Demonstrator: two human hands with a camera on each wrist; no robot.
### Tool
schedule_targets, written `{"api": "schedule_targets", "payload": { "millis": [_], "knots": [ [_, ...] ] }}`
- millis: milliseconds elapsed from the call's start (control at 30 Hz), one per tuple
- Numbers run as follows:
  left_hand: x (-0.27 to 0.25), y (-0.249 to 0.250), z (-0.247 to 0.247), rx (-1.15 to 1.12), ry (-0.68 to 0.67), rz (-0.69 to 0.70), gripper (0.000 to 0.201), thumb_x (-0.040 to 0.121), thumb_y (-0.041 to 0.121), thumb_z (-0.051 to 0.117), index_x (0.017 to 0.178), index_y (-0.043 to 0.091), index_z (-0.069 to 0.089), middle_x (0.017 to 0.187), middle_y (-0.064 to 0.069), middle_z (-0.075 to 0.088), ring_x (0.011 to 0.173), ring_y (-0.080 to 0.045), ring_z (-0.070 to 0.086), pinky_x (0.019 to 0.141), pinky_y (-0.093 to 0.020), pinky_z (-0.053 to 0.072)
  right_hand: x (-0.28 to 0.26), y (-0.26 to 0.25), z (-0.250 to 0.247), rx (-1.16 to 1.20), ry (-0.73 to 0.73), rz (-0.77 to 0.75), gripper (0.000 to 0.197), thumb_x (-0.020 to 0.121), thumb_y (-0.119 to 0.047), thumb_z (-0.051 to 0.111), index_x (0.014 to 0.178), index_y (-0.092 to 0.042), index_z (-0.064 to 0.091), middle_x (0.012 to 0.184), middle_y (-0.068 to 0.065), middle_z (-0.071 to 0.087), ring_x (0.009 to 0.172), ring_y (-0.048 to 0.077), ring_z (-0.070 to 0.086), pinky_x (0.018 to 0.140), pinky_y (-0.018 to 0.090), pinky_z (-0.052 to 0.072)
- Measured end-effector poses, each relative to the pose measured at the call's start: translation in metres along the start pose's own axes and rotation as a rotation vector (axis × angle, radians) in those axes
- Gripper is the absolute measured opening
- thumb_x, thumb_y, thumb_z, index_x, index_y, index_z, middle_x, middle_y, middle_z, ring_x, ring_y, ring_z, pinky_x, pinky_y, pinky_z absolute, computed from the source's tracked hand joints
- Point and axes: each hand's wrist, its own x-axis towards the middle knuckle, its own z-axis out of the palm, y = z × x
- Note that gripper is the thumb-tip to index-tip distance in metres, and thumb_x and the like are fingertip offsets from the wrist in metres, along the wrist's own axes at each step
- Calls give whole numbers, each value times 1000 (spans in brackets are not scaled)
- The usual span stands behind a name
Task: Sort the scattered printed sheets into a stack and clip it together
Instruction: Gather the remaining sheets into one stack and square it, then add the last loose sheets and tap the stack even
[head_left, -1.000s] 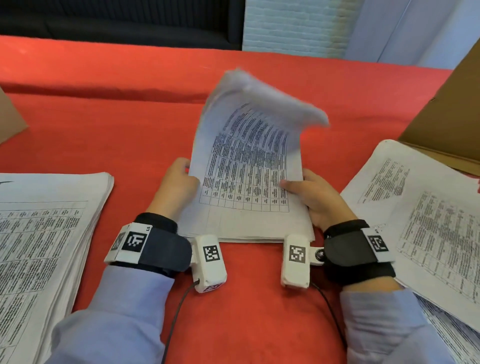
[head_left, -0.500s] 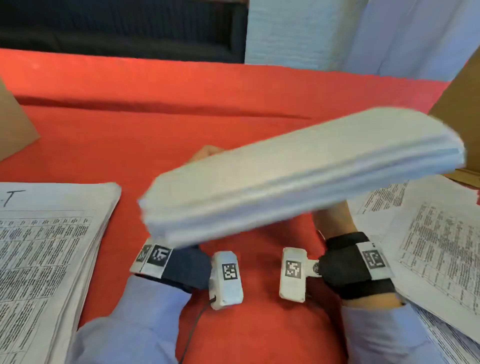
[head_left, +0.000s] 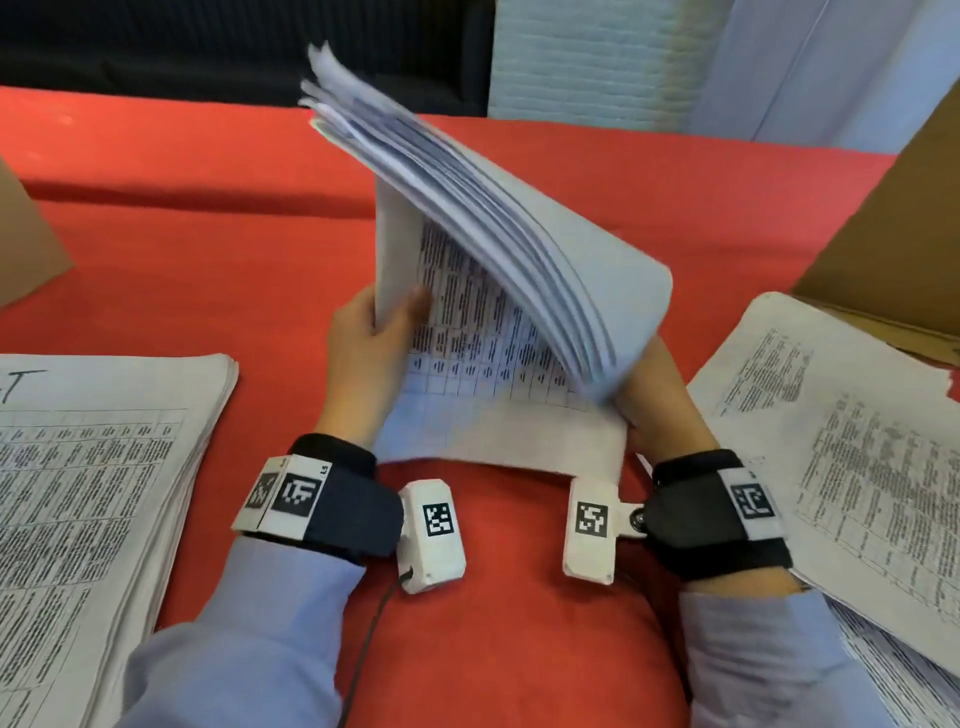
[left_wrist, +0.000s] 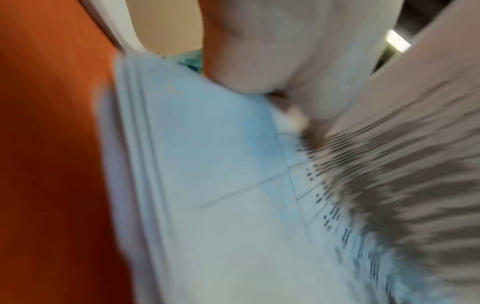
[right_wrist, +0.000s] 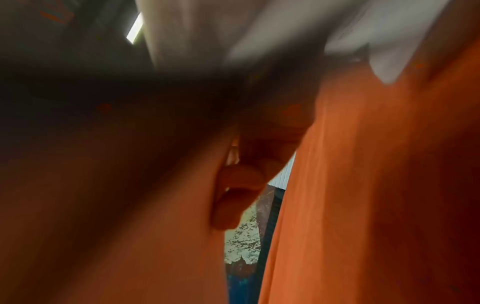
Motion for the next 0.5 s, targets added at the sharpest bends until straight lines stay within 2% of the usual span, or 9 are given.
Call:
{"api": "schedule_targets", "payload": {
  "millis": [67,100,167,233,267,300,367,433,500],
  "knots": [
    [7,-6,-5,97,-9,-27,7,93,18,53,92,13,57,75,5,58,67,-15,53,49,-16,38,7,0,-4,-11,-49,33,22,88,-9,65,110,-9,65,98,8,75,85,18,73,70,30,59],
    [9,-15,-7,177,-49,-98,10,92,16,52,99,11,58,81,1,61,71,-17,56,49,-16,39,7,6,-6,2,-65,78,25,89,-9,65,114,-7,64,103,9,74,83,17,73,67,27,59],
    [11,-25,-8,297,-193,-216,17,88,8,52,103,10,60,96,-4,65,84,-21,62,58,-23,43,7,13,-5,-102,-107,160,29,89,-8,64,118,-7,62,109,9,72,80,14,73,65,23,58],
    [8,-31,-7,346,-299,-282,24,87,1,49,104,14,59,103,-3,63,93,-21,61,68,-28,47,6,19,-4,-241,-148,232,26,91,-7,62,116,-5,63,110,9,71,79,15,71,64,21,58],
    [7,-31,-7,361,-325,-326,30,87,0,48,113,15,54,108,-4,61,96,-23,60,74,-32,50,5,18,-4,-297,-141,257,21,92,-8,61,113,-5,64,108,9,71,77,14,70,63,20,58],
    [9,-33,-7,364,-329,-353,39,88,1,47,123,17,47,113,-5,59,99,-24,59,80,-37,51,5,16,-3,-330,-107,269,19,93,-10,60,110,-5,64,108,10,70,79,16,70,67,23,59],
    [11,-33,-9,383,-345,-375,50,89,1,46,134,21,38,122,-5,56,105,-27,57,87,-41,49,5,10,-10,-458,-8,214,30,93,-19,61,120,-8,59,114,9,67,94,20,67,82,33,56],
    [11,-31,-10,378,-345,-389,57,88,0,47,139,22,33,128,-8,55,110,-28,55,93,-42,46,-1,-2,-25,-674,118,102,48,90,-27,64,134,-17,49,117,5,60,103,19,58,83,33,50],
    [12,-29,-11,306,-284,-396,65,87,0,50,144,19,27,135,-10,50,117,-27,51,97,-39,42,-7,-18,-47,-917,127,112,59,86,-30,67,140,-24,43,128,8,53,115,24,53,87,34,45]
  ]
}}
